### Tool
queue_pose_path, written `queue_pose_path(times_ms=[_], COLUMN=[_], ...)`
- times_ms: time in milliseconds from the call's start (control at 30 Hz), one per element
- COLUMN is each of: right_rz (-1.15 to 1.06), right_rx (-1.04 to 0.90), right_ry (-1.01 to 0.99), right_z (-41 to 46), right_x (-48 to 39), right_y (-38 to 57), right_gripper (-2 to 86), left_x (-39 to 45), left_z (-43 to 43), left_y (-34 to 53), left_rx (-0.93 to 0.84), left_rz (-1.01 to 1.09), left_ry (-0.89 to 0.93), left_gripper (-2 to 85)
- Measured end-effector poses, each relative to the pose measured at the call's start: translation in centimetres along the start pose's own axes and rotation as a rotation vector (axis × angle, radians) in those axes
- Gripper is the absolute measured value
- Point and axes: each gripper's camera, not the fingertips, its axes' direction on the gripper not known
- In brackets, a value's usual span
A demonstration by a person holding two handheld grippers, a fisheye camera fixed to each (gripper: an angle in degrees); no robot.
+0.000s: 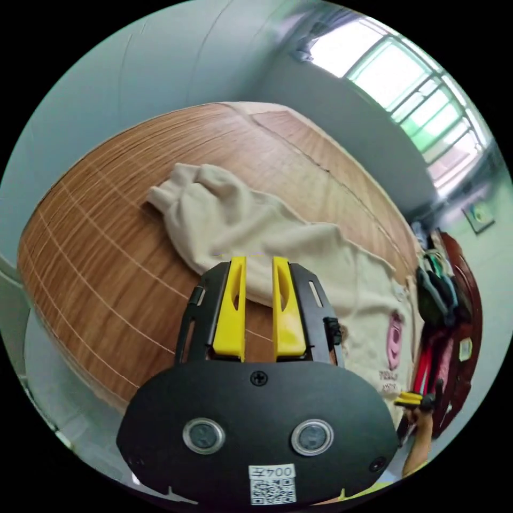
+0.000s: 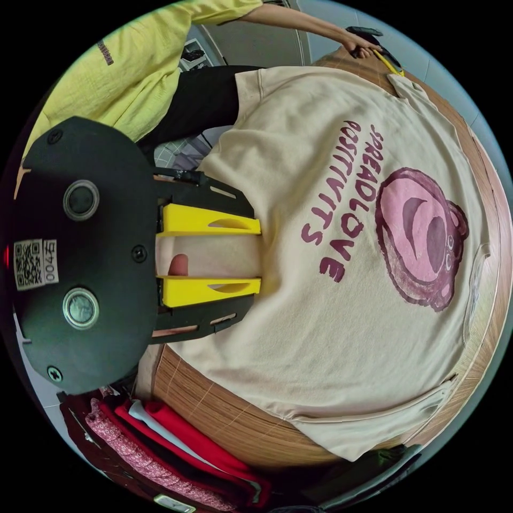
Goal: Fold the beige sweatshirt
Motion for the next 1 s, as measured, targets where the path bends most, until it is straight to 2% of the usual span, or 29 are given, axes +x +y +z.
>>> queue_pose_path(times_ms=[67,133,267,400,533,600,667,833,1000], right_rz=[0.008,0.017,0.055,0.086,0.124,0.124,0.135,0.124,0.139], right_rx=[0.023,0.05,0.138,0.227,0.401,0.378,0.339,0.316,0.307], right_ry=[0.003,0.006,-0.025,-0.06,-0.061,-0.06,-0.074,0.035,-0.002], right_z=[0.3,0.5,1.1,0.9,0.0,1.1,3.4,3.9,3.8], right_x=[-0.2,-0.3,0.0,0.0,-1.4,-2.0,-2.3,-4.8,-5.5], right_y=[0.7,1.3,3.3,5.6,9.7,10.1,10.1,9.4,8.5], right_gripper=[12.2,12.3,12.4,12.7,15.7,16.9,18.0,18.4,18.3], left_x=[6.3,11.2,17.8,18.6,20.2,20.0,19.9,19.3,18.2], left_z=[-0.9,-0.5,2.9,4.1,6.7,8.8,9.3,8.6,7.7], left_y=[3.9,7.3,12.0,9.9,7.4,7.2,7.8,8.6,8.0], left_rx=[-0.036,-0.088,-0.2,-0.181,-0.222,-0.292,-0.273,-0.261,-0.274], left_rz=[0.141,0.266,0.407,0.319,0.352,0.339,0.356,0.38,0.394], left_ry=[0.114,0.144,0.101,0.093,-0.073,-0.133,-0.2,-0.181,-0.204], left_gripper=[8.1,8.4,9.6,10.1,11.5,12.0,11.0,9.1,8.6])
